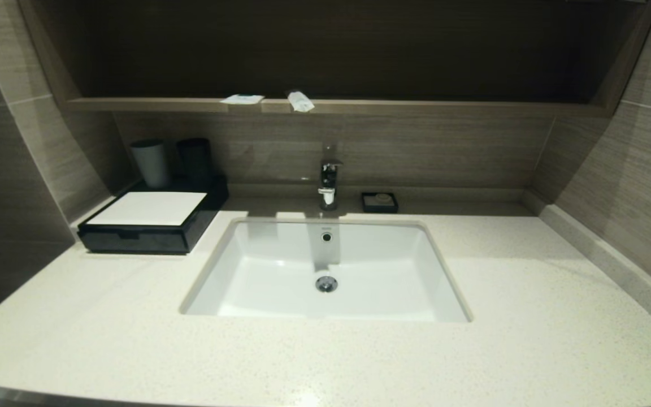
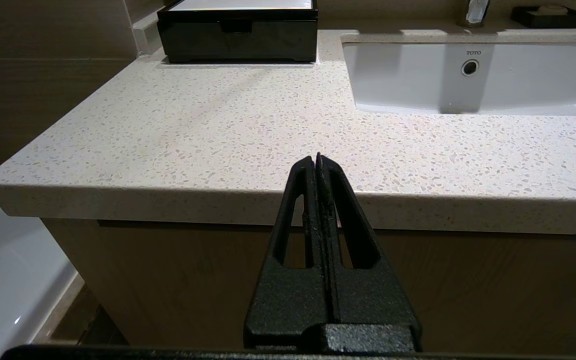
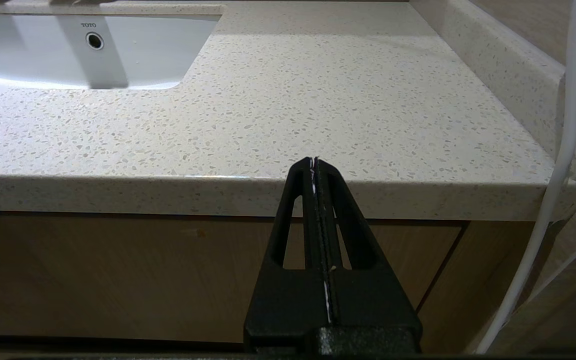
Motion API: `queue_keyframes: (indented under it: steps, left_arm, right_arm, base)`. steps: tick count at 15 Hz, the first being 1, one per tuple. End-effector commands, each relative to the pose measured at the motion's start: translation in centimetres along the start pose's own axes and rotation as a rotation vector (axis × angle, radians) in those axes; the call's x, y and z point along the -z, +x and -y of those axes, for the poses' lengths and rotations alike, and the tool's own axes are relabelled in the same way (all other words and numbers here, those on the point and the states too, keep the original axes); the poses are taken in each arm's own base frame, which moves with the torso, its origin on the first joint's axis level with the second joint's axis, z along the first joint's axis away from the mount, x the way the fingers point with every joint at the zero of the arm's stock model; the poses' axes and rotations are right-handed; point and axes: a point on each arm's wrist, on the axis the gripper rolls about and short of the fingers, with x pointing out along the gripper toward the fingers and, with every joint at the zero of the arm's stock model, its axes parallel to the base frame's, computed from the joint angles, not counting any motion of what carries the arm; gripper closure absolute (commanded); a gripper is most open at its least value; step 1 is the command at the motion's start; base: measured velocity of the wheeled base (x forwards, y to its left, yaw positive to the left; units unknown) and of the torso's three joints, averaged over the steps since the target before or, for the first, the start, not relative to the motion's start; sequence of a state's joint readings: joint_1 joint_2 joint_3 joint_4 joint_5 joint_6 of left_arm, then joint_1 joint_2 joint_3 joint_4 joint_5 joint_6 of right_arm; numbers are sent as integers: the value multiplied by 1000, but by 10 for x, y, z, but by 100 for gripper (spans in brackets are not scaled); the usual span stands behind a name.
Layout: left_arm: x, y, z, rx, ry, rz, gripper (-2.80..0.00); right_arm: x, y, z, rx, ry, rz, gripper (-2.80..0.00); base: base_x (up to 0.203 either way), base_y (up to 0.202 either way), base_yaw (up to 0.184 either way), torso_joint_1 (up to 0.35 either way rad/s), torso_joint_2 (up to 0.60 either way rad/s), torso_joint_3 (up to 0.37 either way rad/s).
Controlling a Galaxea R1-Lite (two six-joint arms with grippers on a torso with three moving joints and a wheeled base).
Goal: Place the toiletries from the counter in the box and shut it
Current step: Open the drawer
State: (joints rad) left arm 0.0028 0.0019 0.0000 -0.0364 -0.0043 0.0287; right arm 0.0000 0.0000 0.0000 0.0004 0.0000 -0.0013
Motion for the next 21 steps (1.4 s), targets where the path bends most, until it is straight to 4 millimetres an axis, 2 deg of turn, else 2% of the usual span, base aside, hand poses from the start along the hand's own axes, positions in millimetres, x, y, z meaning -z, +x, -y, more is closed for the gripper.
queue_keyframes:
  steps: [1, 21]
  left_arm:
    - [6, 1, 0, 1, 0, -19, 0]
    - [6, 1, 0, 1, 5, -21, 0]
  right_arm:
    - [0, 0, 0, 0, 0, 0, 0]
    - [0, 0, 0, 0, 0, 1, 0]
  base:
    - [0, 0, 0, 0, 0, 0]
    - [0, 0, 0, 0, 0, 0]
